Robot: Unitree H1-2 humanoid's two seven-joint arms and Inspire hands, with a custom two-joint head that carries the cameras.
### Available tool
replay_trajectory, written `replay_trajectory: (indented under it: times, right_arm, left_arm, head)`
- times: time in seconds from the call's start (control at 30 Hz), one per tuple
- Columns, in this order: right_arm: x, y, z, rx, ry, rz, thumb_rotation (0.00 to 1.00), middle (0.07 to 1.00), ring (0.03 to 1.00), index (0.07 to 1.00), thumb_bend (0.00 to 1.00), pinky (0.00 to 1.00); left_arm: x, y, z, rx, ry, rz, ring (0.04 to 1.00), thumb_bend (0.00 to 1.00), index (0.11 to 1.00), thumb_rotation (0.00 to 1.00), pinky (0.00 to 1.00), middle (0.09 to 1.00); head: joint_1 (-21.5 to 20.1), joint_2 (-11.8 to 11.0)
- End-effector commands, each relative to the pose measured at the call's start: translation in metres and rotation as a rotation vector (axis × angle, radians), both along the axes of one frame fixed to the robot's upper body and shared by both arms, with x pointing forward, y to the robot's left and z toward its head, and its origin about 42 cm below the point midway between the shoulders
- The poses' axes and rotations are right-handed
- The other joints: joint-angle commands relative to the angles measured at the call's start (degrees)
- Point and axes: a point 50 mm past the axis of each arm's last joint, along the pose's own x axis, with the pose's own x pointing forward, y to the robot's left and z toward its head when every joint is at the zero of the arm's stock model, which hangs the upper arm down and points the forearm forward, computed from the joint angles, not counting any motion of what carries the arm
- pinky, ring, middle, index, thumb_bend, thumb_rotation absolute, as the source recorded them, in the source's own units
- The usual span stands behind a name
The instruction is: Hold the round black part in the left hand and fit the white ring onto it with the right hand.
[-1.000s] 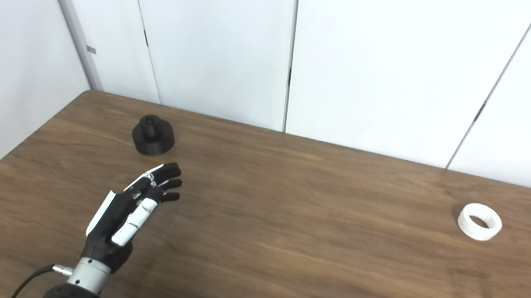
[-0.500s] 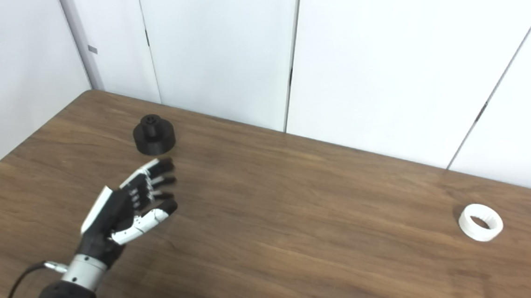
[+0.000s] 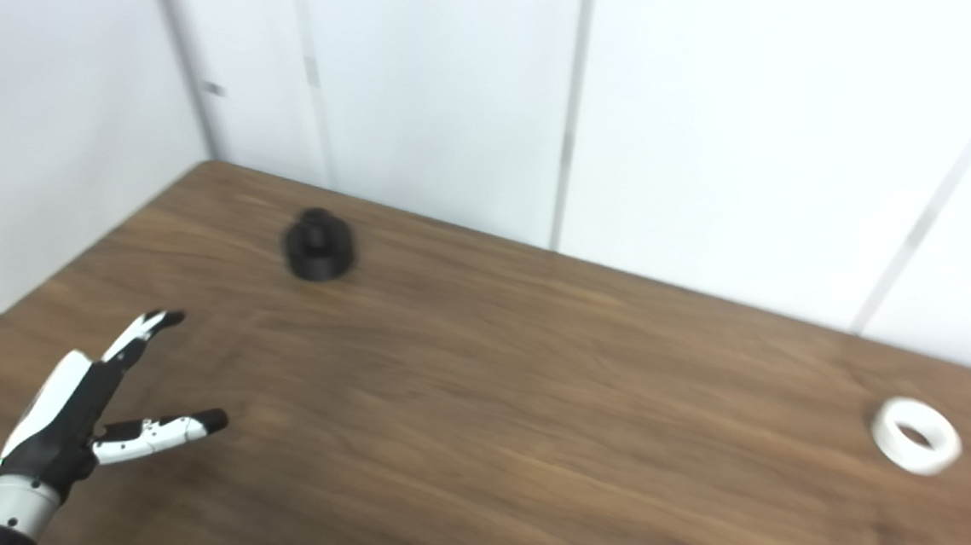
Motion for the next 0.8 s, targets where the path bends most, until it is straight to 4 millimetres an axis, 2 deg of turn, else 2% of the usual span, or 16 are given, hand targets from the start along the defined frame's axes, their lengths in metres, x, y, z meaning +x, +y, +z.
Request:
replay_trajectory:
  times: [0.0,0.1,0.2,0.3,0.5,0.77]
  right_arm:
    - [0.004,-0.001,0.015,-0.025,-0.086,0.008,1.00,0.911,0.977,0.920,0.56,1.00]
    - [0.003,0.000,0.016,-0.027,-0.086,0.011,1.00,0.912,0.977,0.920,0.56,1.00]
    - [0.003,-0.001,0.016,-0.026,-0.086,0.009,1.00,0.917,0.982,0.922,0.56,1.00]
    - [0.003,-0.001,0.015,-0.033,-0.081,0.011,1.00,0.913,0.979,0.921,0.58,1.00]
    - [0.003,0.001,0.016,-0.026,-0.079,0.009,1.00,0.916,0.977,0.922,0.58,1.00]
    - [0.002,0.002,0.015,-0.031,-0.080,0.016,1.00,0.928,0.981,0.931,0.60,1.00]
  left_arm:
    - [0.021,0.004,0.008,0.061,-0.058,-0.009,0.993,1.00,0.931,0.50,0.94,0.997]
    - [0.032,0.014,-0.005,0.070,-0.030,0.025,0.990,1.00,0.922,0.49,0.93,0.995]
    - [0.045,0.022,-0.016,0.127,-0.014,0.047,0.998,1.00,0.910,0.50,0.99,0.983]
    - [0.057,0.029,-0.021,0.145,-0.010,0.058,0.997,1.00,0.903,0.48,1.00,0.980]
    - [0.080,0.036,-0.020,0.184,-0.007,0.051,0.992,1.00,0.895,0.47,1.00,0.958]
    - [0.112,0.034,-0.012,0.196,0.001,0.031,0.977,1.00,0.901,0.46,1.00,0.949]
  head:
    - [-0.05,0.14]
    - [-0.05,0.25]
    - [-0.07,0.30]
    - [-0.21,0.43]
    - [-0.94,0.71]
    - [-1.47,0.96]
